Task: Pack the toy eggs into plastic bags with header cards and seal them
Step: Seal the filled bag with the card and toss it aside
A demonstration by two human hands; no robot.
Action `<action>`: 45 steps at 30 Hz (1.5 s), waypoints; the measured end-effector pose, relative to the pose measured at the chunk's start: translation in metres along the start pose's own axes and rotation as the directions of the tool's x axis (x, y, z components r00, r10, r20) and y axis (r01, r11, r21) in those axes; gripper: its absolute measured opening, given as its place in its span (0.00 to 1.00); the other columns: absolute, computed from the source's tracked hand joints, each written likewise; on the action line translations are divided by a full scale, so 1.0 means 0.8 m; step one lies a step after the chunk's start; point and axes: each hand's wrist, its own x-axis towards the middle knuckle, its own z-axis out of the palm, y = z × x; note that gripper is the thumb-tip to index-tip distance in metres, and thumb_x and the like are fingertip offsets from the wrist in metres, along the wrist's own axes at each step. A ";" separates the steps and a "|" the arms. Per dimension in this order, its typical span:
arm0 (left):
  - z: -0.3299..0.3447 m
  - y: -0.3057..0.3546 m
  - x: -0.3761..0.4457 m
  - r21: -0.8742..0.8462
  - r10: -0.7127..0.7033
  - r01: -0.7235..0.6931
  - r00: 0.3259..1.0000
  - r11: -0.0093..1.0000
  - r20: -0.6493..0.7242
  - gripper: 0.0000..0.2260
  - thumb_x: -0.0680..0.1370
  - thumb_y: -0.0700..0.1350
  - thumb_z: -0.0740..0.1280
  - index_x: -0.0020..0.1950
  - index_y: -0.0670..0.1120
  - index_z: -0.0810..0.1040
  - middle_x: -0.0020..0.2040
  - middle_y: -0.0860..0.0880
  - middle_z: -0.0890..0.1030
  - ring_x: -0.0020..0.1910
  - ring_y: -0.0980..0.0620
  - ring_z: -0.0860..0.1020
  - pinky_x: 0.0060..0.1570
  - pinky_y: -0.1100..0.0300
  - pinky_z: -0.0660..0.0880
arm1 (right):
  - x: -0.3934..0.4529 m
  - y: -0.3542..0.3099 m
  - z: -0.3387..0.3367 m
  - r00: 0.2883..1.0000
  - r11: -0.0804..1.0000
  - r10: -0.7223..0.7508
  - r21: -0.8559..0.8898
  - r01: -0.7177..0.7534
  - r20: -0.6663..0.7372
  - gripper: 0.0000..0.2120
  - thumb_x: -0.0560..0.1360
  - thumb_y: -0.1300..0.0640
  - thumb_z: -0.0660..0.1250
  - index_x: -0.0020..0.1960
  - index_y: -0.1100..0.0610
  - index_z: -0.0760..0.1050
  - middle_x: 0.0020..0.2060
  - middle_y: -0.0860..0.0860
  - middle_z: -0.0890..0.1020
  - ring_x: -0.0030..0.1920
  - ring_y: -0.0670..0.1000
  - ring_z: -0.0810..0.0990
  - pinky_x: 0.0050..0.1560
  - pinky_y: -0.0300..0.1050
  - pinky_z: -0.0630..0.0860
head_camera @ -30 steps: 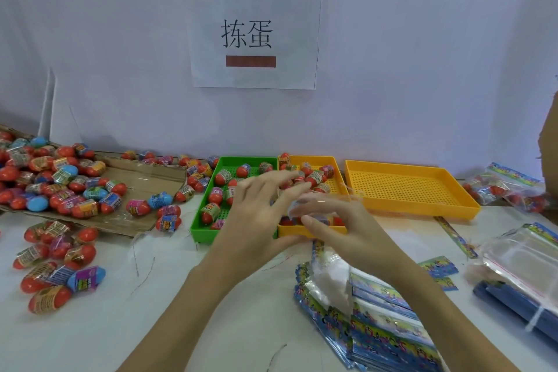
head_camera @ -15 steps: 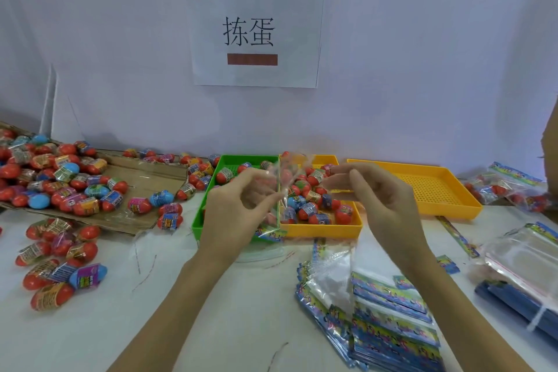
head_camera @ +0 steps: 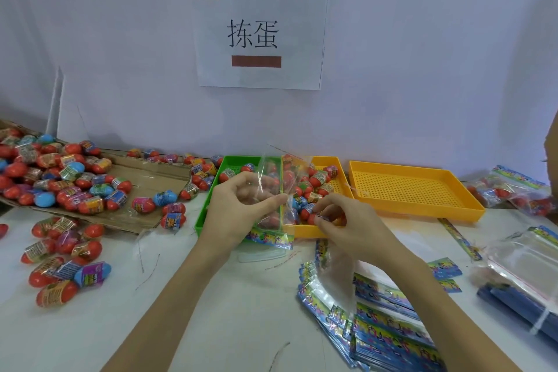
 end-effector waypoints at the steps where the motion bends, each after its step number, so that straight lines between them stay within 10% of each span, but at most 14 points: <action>1: 0.001 0.000 0.000 -0.015 -0.002 0.002 1.000 1.000 0.014 0.16 0.69 0.45 0.82 0.53 0.46 0.84 0.40 0.45 0.88 0.38 0.45 0.87 0.36 0.61 0.82 | 0.000 0.000 0.002 1.000 1.000 -0.008 0.003 0.009 -0.026 0.08 0.79 0.50 0.72 0.57 0.48 0.80 0.47 0.44 0.81 0.48 0.44 0.80 0.51 0.44 0.81; 13: 0.018 -0.004 -0.009 0.287 0.202 -0.224 0.974 0.931 0.105 0.16 0.69 0.48 0.83 0.54 0.51 0.83 0.40 0.58 0.86 0.38 0.56 0.85 0.43 0.62 0.82 | -0.009 -0.007 -0.028 0.835 0.934 -0.099 0.239 0.266 -0.542 0.13 0.77 0.57 0.74 0.61 0.51 0.81 0.57 0.51 0.78 0.52 0.45 0.82 0.48 0.34 0.80; 26: 0.008 -0.005 -0.007 0.409 0.206 -0.157 0.976 0.899 -0.078 0.17 0.70 0.50 0.82 0.54 0.50 0.82 0.39 0.54 0.85 0.38 0.53 0.84 0.45 0.48 0.84 | 0.004 0.027 -0.011 0.895 0.989 0.083 0.146 -0.021 -0.438 0.09 0.83 0.53 0.67 0.61 0.53 0.81 0.51 0.52 0.82 0.44 0.47 0.81 0.39 0.29 0.74; 33: 0.017 -0.006 -0.011 0.353 0.197 -0.194 0.980 0.915 0.027 0.16 0.70 0.49 0.83 0.54 0.52 0.82 0.38 0.56 0.85 0.36 0.56 0.84 0.44 0.55 0.84 | -0.010 -0.012 -0.026 0.877 0.770 0.055 0.580 0.266 -0.477 0.12 0.78 0.58 0.74 0.61 0.53 0.79 0.52 0.46 0.87 0.51 0.47 0.87 0.51 0.40 0.83; 41: 0.027 -0.003 -0.017 0.352 0.279 -0.318 0.947 0.880 0.157 0.20 0.71 0.53 0.80 0.60 0.51 0.82 0.42 0.56 0.86 0.38 0.56 0.84 0.42 0.59 0.83 | -0.021 -0.036 -0.009 0.841 0.860 -0.242 0.294 0.416 -0.483 0.14 0.78 0.61 0.74 0.62 0.57 0.80 0.55 0.51 0.84 0.51 0.50 0.87 0.45 0.51 0.85; 45: 0.028 -0.002 -0.017 0.328 0.293 -0.318 0.948 0.890 0.122 0.19 0.72 0.52 0.80 0.60 0.50 0.82 0.44 0.56 0.86 0.39 0.56 0.85 0.42 0.59 0.83 | -0.023 -0.037 -0.008 0.873 0.874 -0.142 0.355 0.332 -0.467 0.16 0.75 0.51 0.74 0.61 0.54 0.78 0.51 0.44 0.85 0.48 0.47 0.86 0.42 0.45 0.84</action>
